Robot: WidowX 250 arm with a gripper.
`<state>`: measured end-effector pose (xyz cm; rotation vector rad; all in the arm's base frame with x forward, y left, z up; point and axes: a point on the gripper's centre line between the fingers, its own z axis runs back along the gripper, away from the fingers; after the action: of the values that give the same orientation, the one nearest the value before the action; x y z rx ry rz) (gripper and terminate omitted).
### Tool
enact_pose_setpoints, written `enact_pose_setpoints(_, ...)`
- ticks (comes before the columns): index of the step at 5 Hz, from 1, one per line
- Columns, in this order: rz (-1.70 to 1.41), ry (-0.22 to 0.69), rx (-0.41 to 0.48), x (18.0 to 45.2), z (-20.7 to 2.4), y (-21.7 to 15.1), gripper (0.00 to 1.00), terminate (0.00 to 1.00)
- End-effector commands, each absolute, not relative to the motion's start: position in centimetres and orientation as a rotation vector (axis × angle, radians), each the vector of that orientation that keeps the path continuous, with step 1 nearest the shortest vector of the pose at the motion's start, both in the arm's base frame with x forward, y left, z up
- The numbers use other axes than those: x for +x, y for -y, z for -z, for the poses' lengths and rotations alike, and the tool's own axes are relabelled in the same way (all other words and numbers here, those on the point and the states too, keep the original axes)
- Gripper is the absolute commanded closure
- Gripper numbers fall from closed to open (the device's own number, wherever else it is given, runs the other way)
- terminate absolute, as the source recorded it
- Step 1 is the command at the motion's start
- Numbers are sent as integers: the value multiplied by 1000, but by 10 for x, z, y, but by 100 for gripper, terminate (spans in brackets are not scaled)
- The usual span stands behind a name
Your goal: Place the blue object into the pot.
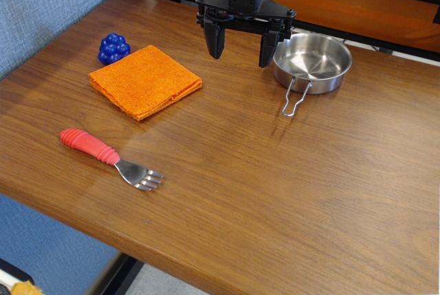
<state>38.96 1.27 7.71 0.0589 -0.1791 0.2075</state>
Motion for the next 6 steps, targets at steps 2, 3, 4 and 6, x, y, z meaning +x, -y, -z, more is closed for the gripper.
enact_pose_setpoints(2, -259, 175, 65, 389, -84, -32, 0, 0)
enact_pose_setpoints(3, -319, 167, 83, 395, -88, -54, 0, 0)
enact_pose_setpoints(4, -431, 159, 121, 405, -98, -98, 0, 0)
enact_pose_setpoints(6, -609, 95, 209, 385, -95, -173, 0, 0)
